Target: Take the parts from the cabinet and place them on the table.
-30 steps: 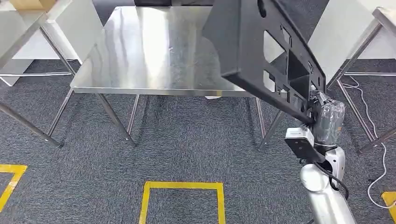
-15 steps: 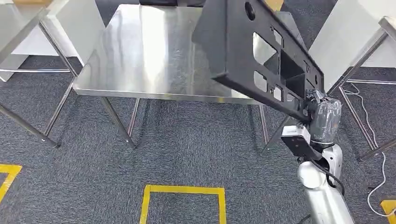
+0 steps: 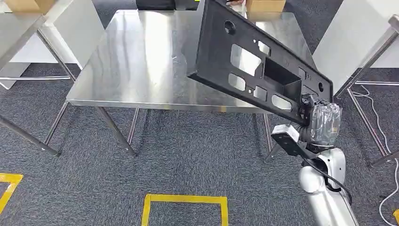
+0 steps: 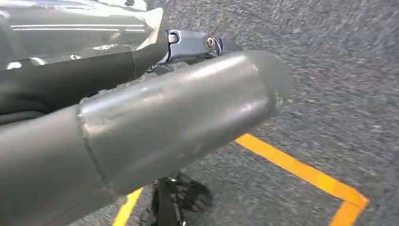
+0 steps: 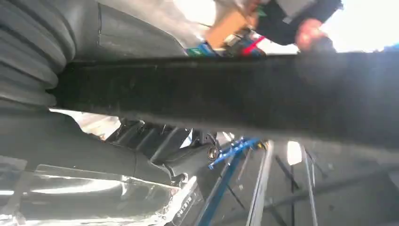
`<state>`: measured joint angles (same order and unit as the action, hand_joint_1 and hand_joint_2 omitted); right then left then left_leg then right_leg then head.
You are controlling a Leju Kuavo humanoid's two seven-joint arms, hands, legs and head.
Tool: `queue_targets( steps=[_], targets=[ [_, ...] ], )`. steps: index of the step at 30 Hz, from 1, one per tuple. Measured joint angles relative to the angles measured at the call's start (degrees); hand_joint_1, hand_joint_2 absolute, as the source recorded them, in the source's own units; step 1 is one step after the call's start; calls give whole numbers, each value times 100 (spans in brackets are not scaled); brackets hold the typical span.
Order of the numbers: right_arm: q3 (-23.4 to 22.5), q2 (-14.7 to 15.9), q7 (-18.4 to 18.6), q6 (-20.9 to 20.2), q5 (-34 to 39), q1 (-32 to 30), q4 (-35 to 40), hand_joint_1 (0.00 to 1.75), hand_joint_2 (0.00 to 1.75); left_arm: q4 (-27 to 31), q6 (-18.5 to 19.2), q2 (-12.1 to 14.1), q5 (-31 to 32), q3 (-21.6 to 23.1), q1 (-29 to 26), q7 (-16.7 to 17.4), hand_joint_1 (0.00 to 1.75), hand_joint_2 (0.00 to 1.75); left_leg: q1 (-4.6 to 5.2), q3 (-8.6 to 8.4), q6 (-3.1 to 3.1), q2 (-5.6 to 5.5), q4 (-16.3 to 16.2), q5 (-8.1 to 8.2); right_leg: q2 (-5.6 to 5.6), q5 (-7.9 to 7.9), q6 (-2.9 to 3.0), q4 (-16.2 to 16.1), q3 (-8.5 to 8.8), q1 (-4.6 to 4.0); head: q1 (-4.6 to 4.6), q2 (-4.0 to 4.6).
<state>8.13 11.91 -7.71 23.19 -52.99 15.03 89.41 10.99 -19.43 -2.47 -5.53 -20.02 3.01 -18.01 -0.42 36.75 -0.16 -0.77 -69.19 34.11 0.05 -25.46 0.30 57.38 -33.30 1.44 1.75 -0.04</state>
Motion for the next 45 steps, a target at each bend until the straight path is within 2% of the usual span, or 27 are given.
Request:
queue_targets(
  steps=[2,3,6,8,11,12,13,15,17,18,19,21,22,23,24,26,28,29,31,32,33,35,37,38,42,44,45],
  targets=[
    [-46,6,131,-157,-169,43,-155,175,175,-2,0,-4,0,-2,-10,24,0,0,-31,487,-43,9,-639,98,-3,-63,12,2,55,-4,7,0],
    [-77,15,166,-201,-209,57,-234,175,175,-2,0,-4,-4,-4,-21,26,0,0,-49,561,-54,29,-563,-106,-4,-105,0,3,105,-2,0,0],
    [-151,22,181,-223,-216,131,-442,175,175,-2,-4,2,-7,-15,-18,24,0,0,-76,121,-39,73,754,-1056,-5,-241,-72,2,297,16,2,0],
    [-210,24,181,-245,-205,237,-525,175,175,-2,-18,-2,-7,-17,-14,20,0,0,-25,-94,19,67,1091,-970,-6,-322,-167,6,311,-63,2,0],
    [-280,26,181,-328,-211,304,-649,175,175,-2,-28,-4,-2,-20,-15,13,0,0,26,-100,141,53,1075,-935,4,-341,-255,-62,353,-48,4,0],
    [-299,37,185,-330,-216,311,-671,175,175,0,-28,-6,0,-17,-17,9,0,0,-27,-169,204,54,1152,-958,16,-388,-289,-26,312,-65,-11,0],
    [-317,42,185,-330,-222,326,-699,175,175,0,-28,-18,0,-20,-9,4,0,0,-6,-222,245,42,1179,-937,12,-448,-284,180,261,-38,-13,0],
    [-363,59,185,-332,-220,353,-762,175,175,0,-28,-15,2,-20,-7,2,0,0,-5,-268,322,40,1178,-884,7,-731,-227,1067,-259,-31,-33,-2],
    [-378,61,185,-334,-216,350,-826,175,175,0,-28,-15,2,-20,-7,2,0,0,2,-327,345,28,1174,-819,-2,-855,-254,1821,-784,-46,-39,0],
    [-385,61,190,-343,-225,346,-857,175,175,0,-28,-22,2,-20,-11,2,0,0,5,-371,340,20,1174,-786,-1,-772,-294,1831,-872,-42,-37,0],
    [-391,63,209,-384,-268,346,-885,175,175,0,-26,-24,2,-20,-18,2,0,0,4,-425,330,14,1173,-742,-1,-568,-357,1573,-827,-37,-39,0],
    [-411,94,284,-446,-417,386,-955,175,175,0,-11,-35,11,-20,-15,-4,0,0,2,-554,292,-11,1171,-649,2,9,-474,565,-468,-15,-52,0],
    [-422,105,314,-467,-469,433,-1048,175,175,0,2,-35,15,-26,-15,-4,0,0,11,-558,259,-14,1170,-604,9,193,-474,157,-341,-13,-63,0],
    [-446,116,349,-498,-529,509,-1137,175,175,2,2,-33,20,-33,-7,-4,0,0,71,-572,219,-16,1110,-526,3,193,-393,60,-271,-46,-66,0],
    [-494,140,426,-524,-627,563,-1277,175,175,4,15,-33,46,-39,-1,-4,0,0,68,-572,198,-23,1129,-509,0,176,-304,70,-284,-46,-59,0],
    [-572,199,583,-515,-899,748,-1588,175,175,4,33,-37,76,-46,-7,-4,0,0,41,-600,159,-16,1170,-490,-6,145,-227,71,-278,-52,-52,0],
    [-666,273,657,-515,-1044,941,-1892,175,175,15,57,-24,131,-48,2,-7,0,0,19,-532,86,5,997,-389,-9,121,-132,44,-209,20,-44,0],
    [-702,295,688,-518,-1095,1037,-2024,175,175,15,66,-20,144,-48,2,-7,0,0,13,-381,60,25,677,-242,-8,89,-84,44,-175,22,-28,0],
    [-739,308,804,-518,-1331,1206,-2343,175,175,15,70,0,182,-50,2,0,0,0,-5,209,9,31,-318,119,-9,41,-23,45,-127,13,-33,0],
    [-739,310,876,-524,-1496,1245,-2489,175,175,15,72,2,195,-50,-7,13,0,0,-15,455,-3,32,-642,163,-10,9,-13,45,-100,5,-33,0],
    [-737,308,933,-542,-1644,1275,-2606,175,175,15,79,2,199,-52,-13,18,0,0,-21,588,-2,34,-711,58,-12,-23,-16,45,-57,4,-35,0],
    [-734,291,1042,-585,-1939,1372,-2925,175,175,15,83,2,199,-66,-10,17,0,0,-21,466,28,36,-142,-494,-16,-103,-35,45,59,1,-35,0],
    [-710,258,1075,-588,-2067,1495,-3183,175,175,17,81,13,199,-96,-1,0,0,0,-8,107,122,47,879,-1110,-23,-187,-69,37,167,0,-31,0],
    [-689,236,1086,-588,-2093,1569,-3311,175,175,17,81,17,199,-111,3,-2,0,0,33,27,143,57,989,-1012,-33,-222,-117,50,180,-71,-42,0],
    [-669,201,1106,-583,-2152,1758,-3580,175,175,20,81,17,212,-149,19,-9,0,0,67,-76,266,51,1108,-960,-25,-269,-248,-28,210,-91,-44,0],
    [-638,212,1092,-585,-2189,1789,-3671,175,175,22,85,11,242,-157,18,-9,0,0,36,-203,345,46,1218,-964,-7,-409,-241,346,26,-72,-55,0],
    [-632,214,1092,-585,-2194,1807,-3720,175,175,22,87,13,243,-162,22,-9,0,0,35,-230,379,46,1218,-944,-8,-557,-219,799,-228,-52,-61,0]
  ],
)
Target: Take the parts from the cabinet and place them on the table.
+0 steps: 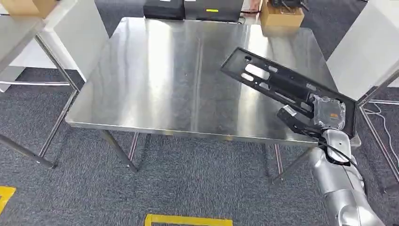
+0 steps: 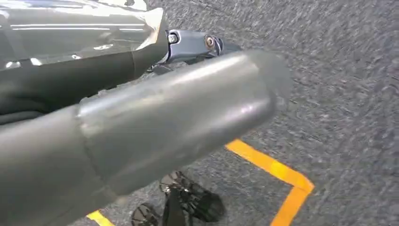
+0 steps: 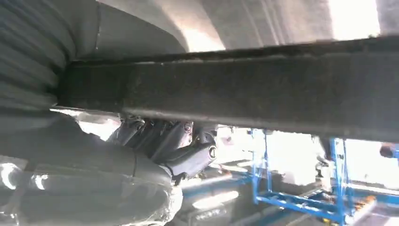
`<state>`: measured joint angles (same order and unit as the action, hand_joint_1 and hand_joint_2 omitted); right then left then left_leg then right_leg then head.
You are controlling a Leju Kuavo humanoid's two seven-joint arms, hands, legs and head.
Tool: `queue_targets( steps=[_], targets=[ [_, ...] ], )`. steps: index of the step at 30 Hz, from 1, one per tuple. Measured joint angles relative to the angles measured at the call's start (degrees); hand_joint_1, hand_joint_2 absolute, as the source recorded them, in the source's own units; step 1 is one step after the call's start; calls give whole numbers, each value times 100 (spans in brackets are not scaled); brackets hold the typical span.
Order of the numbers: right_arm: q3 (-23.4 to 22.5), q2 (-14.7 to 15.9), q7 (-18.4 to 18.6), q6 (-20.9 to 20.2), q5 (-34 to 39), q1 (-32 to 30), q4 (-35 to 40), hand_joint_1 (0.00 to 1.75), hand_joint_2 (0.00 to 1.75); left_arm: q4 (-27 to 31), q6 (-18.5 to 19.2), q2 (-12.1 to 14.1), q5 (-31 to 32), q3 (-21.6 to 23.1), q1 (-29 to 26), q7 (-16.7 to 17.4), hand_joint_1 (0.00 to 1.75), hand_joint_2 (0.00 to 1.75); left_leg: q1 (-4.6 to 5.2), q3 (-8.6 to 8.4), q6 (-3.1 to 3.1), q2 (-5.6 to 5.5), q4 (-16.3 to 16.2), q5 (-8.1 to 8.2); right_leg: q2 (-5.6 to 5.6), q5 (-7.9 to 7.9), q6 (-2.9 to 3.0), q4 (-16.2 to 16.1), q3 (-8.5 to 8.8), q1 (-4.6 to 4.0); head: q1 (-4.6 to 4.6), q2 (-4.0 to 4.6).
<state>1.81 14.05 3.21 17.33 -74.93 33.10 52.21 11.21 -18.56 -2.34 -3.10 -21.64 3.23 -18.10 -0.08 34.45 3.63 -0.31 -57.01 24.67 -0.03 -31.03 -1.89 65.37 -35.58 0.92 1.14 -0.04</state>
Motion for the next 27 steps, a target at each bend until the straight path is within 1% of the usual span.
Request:
queue_targets(
  steps=[1,2,3,4,5,6,7,8,9,10,11,12,13,16,18,19,20,21,22,23,24,25,27],
  targets=[
    [2,0,0,-4,2,0,-46,175,175,0,0,0,7,0,-1,0,0,0,1,-35,32,-3,0,29,-4,-139,7,466,-277,-2,-4,0],
    [4,0,-7,-18,7,-1,-81,175,175,0,-2,0,7,-2,-2,2,0,0,6,-67,35,-12,-1,64,-4,-219,-12,867,-539,-1,-2,0],
    [7,-4,-64,-59,57,-4,-114,175,175,0,0,0,9,-7,-5,2,0,0,6,-112,32,-23,-2,103,-3,-188,-53,1054,-719,11,0,0],
    [7,-11,-131,-107,114,-12,-138,175,175,0,-2,0,13,-13,-10,4,0,0,3,-163,19,-32,-3,144,-3,-41,-115,912,-728,24,-7,0],
    [11,-15,-190,-140,138,-14,-148,175,175,0,-2,-2,15,-22,-13,4,0,0,-7,-221,-2,-47,-6,189,-1,210,-194,527,-605,42,-11,0],
    [18,-28,-221,-153,142,-13,-148,175,175,0,-2,-4,17,-26,-12,4,0,0,-12,-295,-29,-55,-10,240,3,508,-264,-29,-396,66,-15,0],
    [28,-42,-232,-168,135,-9,-144,175,175,0,-2,-7,22,-28,-12,4,0,0,-13,-354,-58,-56,-14,295,10,755,-307,-539,-196,95,-22,0],
    [56,-68,-229,-240,116,2,-144,175,175,0,-4,2,24,-39,-11,2,0,0,34,-350,-105,-55,-39,361,31,816,-274,-762,-69,84,-35,0],
    [94,-83,-206,-317,64,9,-122,175,175,0,-6,4,30,-50,-6,-2,0,0,38,-362,-138,-57,-41,407,3,777,-165,-773,-27,32,-20,-2],
    [131,-101,-175,-361,9,12,-105,175,175,0,-7,2,53,-66,-6,-2,0,0,37,-378,-163,-55,-34,422,2,753,-99,-758,-32,30,-15,0],
    [162,-120,-153,-387,-40,12,-94,175,175,0,-7,-2,59,-77,-11,-2,0,0,16,-389,-183,-53,-23,434,2,730,-65,-750,-37,9,-11,0],
    [184,-131,-138,-402,-70,12,-92,175,175,0,-9,0,59,-92,-6,-2,0,0,3,-413,-228,-48,-18,466,0,722,-9,-772,-23,31,-15,0],
    [199,-142,-127,-409,-79,8,-68,175,175,9,-11,7,59,-103,-5,-2,0,0,-33,-382,-265,-45,-66,516,-4,714,32,-797,26,88,-24,0],
    [199,-142,-127,-409,-79,10,-63,175,175,9,-11,7,59,-105,-5,-2,0,0,-31,-383,-273,-44,-94,524,-2,708,41,-797,33,79,-24,0],
    [201,-144,-125,-409,-76,13,-59,175,175,9,-11,7,61,-107,-4,-4,0,0,-24,-365,-279,-42,-139,545,-4,697,58,-797,41,74,-22,0],
    [275,-192,-107,-433,-79,51,-30,175,175,9,-11,15,66,-125,-9,-4,0,0,-58,487,-369,-17,-1600,1071,2,603,189,-795,135,62,24,-2],
    [312,-236,-85,-470,-138,46,-37,175,175,9,-26,18,76,-144,-41,7,0,0,-76,746,-375,-10,-1537,626,-8,493,183,-794,268,60,33,0],
    [330,-247,-81,-468,-144,48,-46,175,175,9,-39,22,83,-155,-39,9,0,0,-76,587,-359,-6,-1057,271,-11,449,166,-794,333,63,26,0],
    [341,-267,-81,-463,-151,60,-63,175,175,9,-59,26,105,-171,-38,15,0,0,-76,375,-331,8,-489,-80,-14,399,144,-796,403,65,33,0],
    [350,-286,-81,-455,-153,76,-87,175,175,9,-68,31,120,-175,-41,33,0,0,-67,251,-299,10,-249,-108,-15,370,118,-804,438,53,24,0],
    [365,-297,-81,-444,-153,113,-125,175,175,9,-77,35,138,-177,-37,44,0,0,-36,168,-283,10,-115,-28,-31,335,67,-793,418,-17,22,0],
    [374,-302,-81,-435,-149,124,-155,175,175,13,-87,37,144,-177,-28,48,0,0,-29,170,-256,12,-153,-9,-30,330,38,-814,416,0,26,0],
    [389,-313,-83,-431,-149,125,-203,175,175,13,-98,39,164,-186,-41,59,0,0,2,158,-185,2,-135,21,-19,311,-18,-860,444,-14,22,0]
  ],
)
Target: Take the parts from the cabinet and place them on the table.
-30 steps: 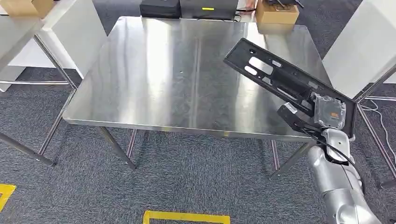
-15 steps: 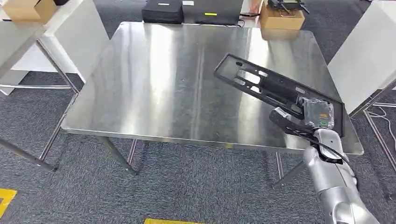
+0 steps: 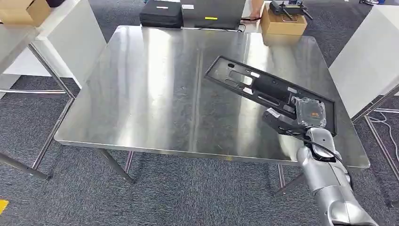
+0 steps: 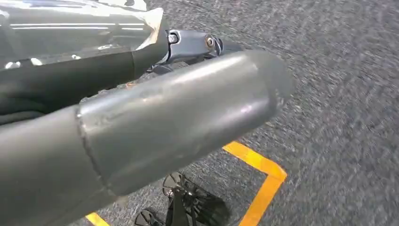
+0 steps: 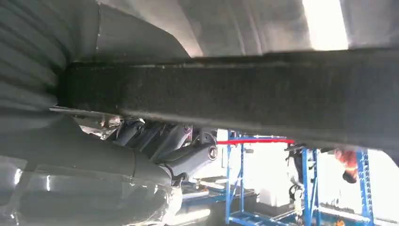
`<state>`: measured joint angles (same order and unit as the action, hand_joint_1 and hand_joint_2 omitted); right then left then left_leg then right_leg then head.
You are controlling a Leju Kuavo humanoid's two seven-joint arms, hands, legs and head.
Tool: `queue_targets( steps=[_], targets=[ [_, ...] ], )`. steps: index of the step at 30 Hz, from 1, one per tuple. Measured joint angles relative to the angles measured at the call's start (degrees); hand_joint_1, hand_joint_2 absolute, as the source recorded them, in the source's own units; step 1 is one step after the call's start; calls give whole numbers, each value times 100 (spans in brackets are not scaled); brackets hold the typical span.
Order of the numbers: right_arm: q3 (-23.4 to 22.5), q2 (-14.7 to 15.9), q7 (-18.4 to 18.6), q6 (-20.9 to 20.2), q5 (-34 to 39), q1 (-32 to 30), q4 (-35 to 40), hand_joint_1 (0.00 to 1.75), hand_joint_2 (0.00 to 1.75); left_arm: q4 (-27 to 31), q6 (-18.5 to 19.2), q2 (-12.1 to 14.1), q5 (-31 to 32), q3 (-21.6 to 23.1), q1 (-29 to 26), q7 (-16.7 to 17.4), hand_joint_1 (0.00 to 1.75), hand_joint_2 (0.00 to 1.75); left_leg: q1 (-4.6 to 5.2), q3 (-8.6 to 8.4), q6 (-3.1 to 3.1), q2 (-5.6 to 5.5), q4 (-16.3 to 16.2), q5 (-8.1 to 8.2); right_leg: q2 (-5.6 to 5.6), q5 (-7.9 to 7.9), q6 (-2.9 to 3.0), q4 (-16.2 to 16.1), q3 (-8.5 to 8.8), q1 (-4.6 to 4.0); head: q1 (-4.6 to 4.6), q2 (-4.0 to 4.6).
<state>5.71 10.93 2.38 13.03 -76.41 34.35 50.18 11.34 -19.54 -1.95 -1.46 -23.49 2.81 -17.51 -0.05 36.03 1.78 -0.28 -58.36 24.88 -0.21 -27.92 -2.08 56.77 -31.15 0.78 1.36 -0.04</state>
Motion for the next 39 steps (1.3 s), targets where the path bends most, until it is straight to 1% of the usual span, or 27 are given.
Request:
queue_targets(
  steps=[1,2,3,4,5,6,7,8,9,10,11,12,13,14,15,17,18,20,23,26,27,29,32,37,38,39],
  targets=[
    [9,-2,0,0,0,2,-11,175,175,2,-7,0,13,0,-2,2,0,0,-56,-77,62,-2,89,-32,21,-46,-40,31,-40,-38,-2,-2],
    [22,-4,0,4,0,8,-35,175,175,4,-11,-2,15,-2,-1,2,0,0,-34,-127,99,-7,118,-14,24,-111,-29,218,-84,-3,-15,0],
    [33,-7,-9,11,0,20,-57,175,175,4,-13,2,15,-5,2,2,0,0,-35,-149,155,-1,118,8,22,-239,6,586,-279,0,-18,0],
    [35,-2,-9,15,4,19,-81,175,175,4,-15,4,15,-7,5,2,0,0,-34,-178,182,-2,118,32,20,-384,28,1046,-548,5,-26,0],
    [35,-2,-7,15,11,12,-120,175,175,4,-24,7,24,-9,4,4,0,0,-30,-209,204,-3,117,64,15,-516,29,1524,-842,-3,-31,0],
    [35,-4,-7,15,11,4,-151,175,175,4,-26,7,26,-11,2,7,0,0,-23,-240,204,-12,114,97,16,-537,2,1839,-1066,2,-31,0],
    [37,-4,-7,18,11,-12,-179,175,175,4,-26,7,33,-15,-2,13,0,0,-20,-284,200,-23,114,132,17,-454,-40,1848,-1146,15,-31,0],
    [37,-2,2,24,2,-26,-205,175,175,4,-22,9,44,-15,-6,15,0,0,-20,-333,185,-32,111,172,18,-258,-107,1575,-1083,21,-37,0],
    [37,0,15,28,-24,-27,-227,175,175,7,-13,9,61,-15,-7,17,0,0,-22,-389,169,-40,104,215,20,4,-175,1126,-925,36,-46,0],
    [37,4,28,37,-44,-25,-240,175,175,7,0,9,81,-15,-6,17,0,0,-22,-452,146,-48,101,258,23,275,-225,590,-708,51,-50,0],
    [39,9,61,61,-74,-27,-258,175,175,7,24,15,98,-15,-6,15,0,0,-9,-473,113,-53,99,308,40,480,-230,123,-543,61,-55,0],
    [44,17,100,103,-117,-16,-288,175,175,9,31,20,120,-15,5,0,0,0,39,-495,67,-60,62,365,27,467,-169,76,-462,-3,-53,0],
    [48,20,144,123,-177,-20,-304,175,175,9,31,22,153,-15,5,-46,0,0,39,-488,61,-61,63,372,28,467,-115,73,-467,35,-53,0],
    [50,17,195,138,-243,-22,-330,175,175,11,26,33,162,-15,2,-88,0,0,35,-489,111,-61,49,375,24,479,-107,69,-475,62,-39,0],
    [52,28,234,151,-295,-25,-354,175,175,11,20,41,185,-15,-2,-118,0,0,28,-491,115,-56,63,380,19,476,-104,71,-473,49,-46,-2],
    [52,48,265,190,-354,-26,-391,175,175,13,11,54,203,-18,0,-164,0,0,18,-513,113,-49,99,381,9,457,-76,69,-475,32,-48,0],
    [55,57,321,225,-426,-26,-417,175,175,13,11,55,212,-18,1,-217,0,0,18,-527,103,-42,120,388,5,444,-56,69,-475,31,-42,0],
    [70,61,441,275,-627,-24,-485,175,175,17,28,55,221,-22,3,-362,0,0,18,-541,94,-34,142,393,3,431,-37,69,-473,27,-44,0],
    [133,63,555,306,-958,45,-706,175,175,24,171,52,238,-72,4,-553,0,0,7,-536,87,-28,155,396,3,428,-31,70,-473,16,-46,0],
    [232,44,608,326,-1218,267,-1058,175,175,24,225,44,256,-92,10,-667,0,0,5,-532,61,-21,157,393,-3,430,-28,71,-473,13,-48,0],
    [276,31,608,339,-1277,370,-1185,0,0,24,289,44,251,-105,11,-689,0,175,5,-534,36,-20,157,390,-4,431,-27,72,-472,13,-48,0],
    [367,0,610,396,-1333,569,-1421,0,0,24,337,35,238,-149,11,-748,0,175,6,-537,29,-19,157,387,-4,442,-8,72,-470,13,-50,0],
    [553,-103,649,525,-1360,825,-1751,0,0,24,369,26,203,-236,13,-758,0,175,12,-546,16,-17,157,378,-4,443,-8,72,-465,12,-46,0],
    [756,-236,710,581,-1366,924,-1961,0,0,24,380,13,201,-313,15,-752,0,175,37,-550,18,-21,156,377,-2,443,-9,72,-454,13,-46,0],
    [769,-249,713,581,-1366,930,-1978,0,0,24,380,11,199,-321,15,-745,0,0,40,-550,18,-21,156,377,-2,443,-9,72,-454,13,-48,0],
    [789,-260,713,586,-1366,937,-2000,0,0,24,380,9,201,-328,14,-717,0,0,42,-550,18,-20,156,378,-2,443,-9,72,-452,14,-48,0]
  ],
)
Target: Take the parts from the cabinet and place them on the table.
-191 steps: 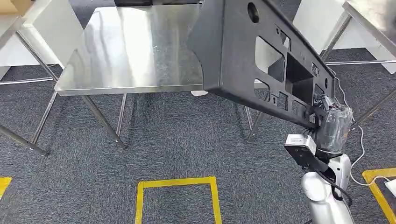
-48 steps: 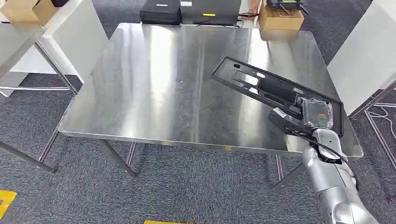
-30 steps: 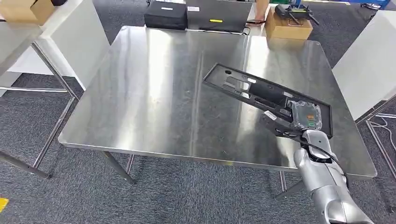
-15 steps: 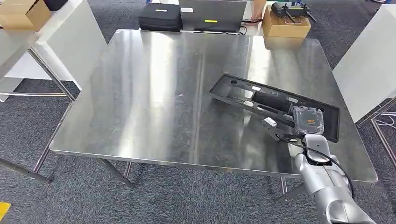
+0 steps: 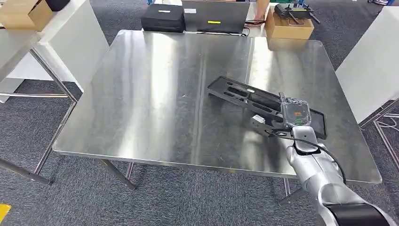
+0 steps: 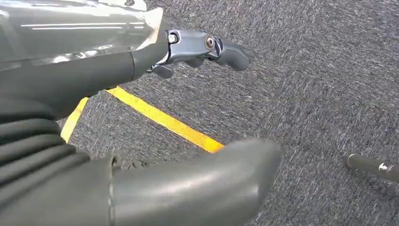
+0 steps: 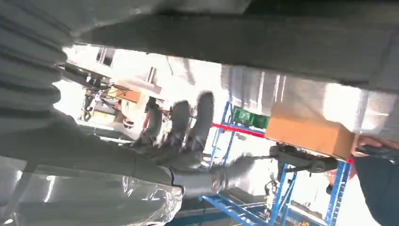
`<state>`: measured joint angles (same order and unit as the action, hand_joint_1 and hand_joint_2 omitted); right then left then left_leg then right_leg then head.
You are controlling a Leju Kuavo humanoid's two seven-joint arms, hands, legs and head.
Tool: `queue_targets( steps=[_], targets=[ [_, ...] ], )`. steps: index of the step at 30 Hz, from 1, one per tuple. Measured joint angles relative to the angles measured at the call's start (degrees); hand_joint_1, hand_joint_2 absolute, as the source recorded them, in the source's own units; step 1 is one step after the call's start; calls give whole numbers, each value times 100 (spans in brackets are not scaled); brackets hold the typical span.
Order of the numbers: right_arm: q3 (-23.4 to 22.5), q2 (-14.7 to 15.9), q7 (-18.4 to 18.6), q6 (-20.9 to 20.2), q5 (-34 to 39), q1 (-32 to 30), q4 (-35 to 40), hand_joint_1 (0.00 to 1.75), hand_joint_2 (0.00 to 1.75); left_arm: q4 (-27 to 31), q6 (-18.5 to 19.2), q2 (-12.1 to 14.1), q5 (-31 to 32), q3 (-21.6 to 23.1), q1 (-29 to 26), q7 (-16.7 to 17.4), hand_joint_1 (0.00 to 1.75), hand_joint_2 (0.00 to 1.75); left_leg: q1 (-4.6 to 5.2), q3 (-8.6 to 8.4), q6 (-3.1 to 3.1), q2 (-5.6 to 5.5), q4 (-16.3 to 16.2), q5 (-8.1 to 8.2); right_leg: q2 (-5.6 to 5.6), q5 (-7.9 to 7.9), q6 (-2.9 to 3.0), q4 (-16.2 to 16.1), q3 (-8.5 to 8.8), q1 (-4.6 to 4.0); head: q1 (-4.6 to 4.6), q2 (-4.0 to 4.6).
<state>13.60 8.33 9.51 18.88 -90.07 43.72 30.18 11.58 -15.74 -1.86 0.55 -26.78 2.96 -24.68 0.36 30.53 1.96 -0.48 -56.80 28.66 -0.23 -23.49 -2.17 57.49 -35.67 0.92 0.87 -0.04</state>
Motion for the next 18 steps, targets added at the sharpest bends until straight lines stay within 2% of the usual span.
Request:
queue_targets(
  steps=[5,11,13,15,18],
  targets=[
    [151,-74,0,11,0,11,-44,0,0,0,153,-7,66,-33,4,345,0,0,9,-2,1,3,0,1,-1,0,0,-3,1,1,-2,0],
    [280,-170,92,-13,24,-72,-31,0,0,0,308,-11,125,-39,2,369,0,0,14,-2,1,1,-1,1,0,0,-1,-4,2,1,0,0],
    [269,-188,-71,-206,217,-159,77,0,0,0,341,-11,162,-39,2,369,0,0,14,-1,2,2,-1,1,0,0,-1,-4,2,2,0,0],
    [188,-212,-396,-411,512,-283,252,0,0,0,391,-11,210,-41,3,389,0,0,14,-2,2,2,-1,1,0,0,-1,-4,2,2,0,0],
    [74,-240,-612,-518,757,-448,532,0,0,0,422,-11,262,-41,2,406,0,0,14,-2,2,1,-1,1,0,0,0,-4,1,2,2,0]
  ],
)
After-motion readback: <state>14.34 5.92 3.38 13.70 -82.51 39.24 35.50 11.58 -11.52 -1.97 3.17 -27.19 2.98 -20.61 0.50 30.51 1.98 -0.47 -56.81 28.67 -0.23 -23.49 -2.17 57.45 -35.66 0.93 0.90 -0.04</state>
